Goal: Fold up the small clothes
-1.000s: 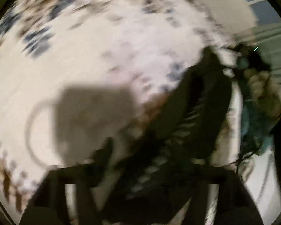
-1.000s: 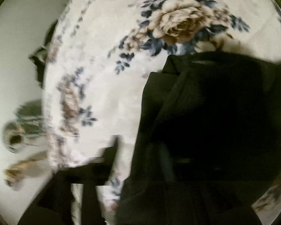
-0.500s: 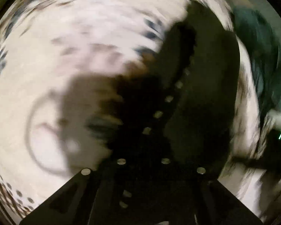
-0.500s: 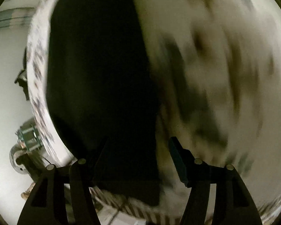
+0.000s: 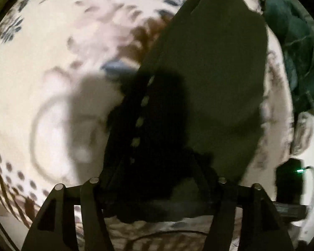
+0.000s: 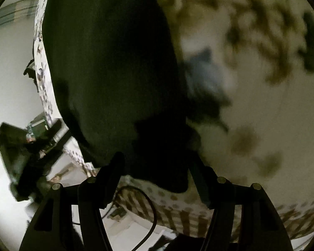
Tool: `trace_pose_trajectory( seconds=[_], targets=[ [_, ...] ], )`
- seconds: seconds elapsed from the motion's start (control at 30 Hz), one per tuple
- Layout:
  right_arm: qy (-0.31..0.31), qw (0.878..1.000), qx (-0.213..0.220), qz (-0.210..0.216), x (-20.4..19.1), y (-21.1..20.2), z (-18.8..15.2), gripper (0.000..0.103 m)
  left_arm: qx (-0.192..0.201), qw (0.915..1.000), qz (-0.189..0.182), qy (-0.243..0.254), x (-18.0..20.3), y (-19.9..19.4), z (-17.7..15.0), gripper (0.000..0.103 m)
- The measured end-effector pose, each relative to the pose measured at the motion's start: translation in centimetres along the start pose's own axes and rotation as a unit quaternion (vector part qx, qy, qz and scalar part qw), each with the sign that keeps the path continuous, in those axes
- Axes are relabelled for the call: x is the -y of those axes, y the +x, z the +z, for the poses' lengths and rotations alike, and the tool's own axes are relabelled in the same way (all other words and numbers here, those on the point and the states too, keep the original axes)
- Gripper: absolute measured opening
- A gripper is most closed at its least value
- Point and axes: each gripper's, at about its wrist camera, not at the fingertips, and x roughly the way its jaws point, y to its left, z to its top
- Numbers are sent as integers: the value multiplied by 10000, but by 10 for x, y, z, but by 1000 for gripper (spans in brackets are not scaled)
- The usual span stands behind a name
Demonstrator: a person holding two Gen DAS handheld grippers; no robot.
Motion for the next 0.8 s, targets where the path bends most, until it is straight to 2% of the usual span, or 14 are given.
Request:
trace_pose_trajectory(
  seconds=[0.03,0.07,0.13,0.17,0.2,0.23,0.3,0.33,0.4,0.47,0.53,0.57,0.67,0.8],
  targets=[
    [74,10000,8,55,2,2,-4,66,112,9999,82,16,-2,-3,-4,17],
    [96,9999,26,71,4,5,-8,65,163,9998,81,12,-4,-6,-8,8],
    [79,9999,153,-7,1,3,-7,50,438,9989,-71,-127,-13,-18,-17,8],
    [51,9998,167,-57,1,5,-9,31,489,9986,-110,-158,-14,-21,-19,8],
    [15,9998,162,-125,0,8,-11,25,493,9984,-216,-184,-18,-23,-22,10],
    [5,9998,180,-108,0,10,-14,25,415,9984,-321,-217,-23,-21,-23,12],
    [46,9998,186,-82,0,12,-17,26,87,9984,-434,-342,-29,-8,-24,25],
    [111,9998,166,-65,2,14,-18,26,1,9984,-473,-314,-31,-2,-24,25],
    [281,9995,107,16,12,16,-20,26,97,9988,-433,-202,-29,1,-29,24],
    [389,9992,79,61,16,17,-22,26,231,9991,-367,-24,-21,-5,-31,5],
    [402,9991,163,30,13,18,-26,25,479,9982,-278,229,-12,-22,-38,4],
    [402,9990,219,22,11,21,-29,16,564,9977,-261,282,-8,-30,-39,4],
    [293,9984,474,-52,1,14,-45,14,769,9965,-277,185,-13,-52,-42,4],
    [254,9976,628,-133,-14,10,-61,13,615,9978,-192,184,-35,-46,-36,4]
  ],
)
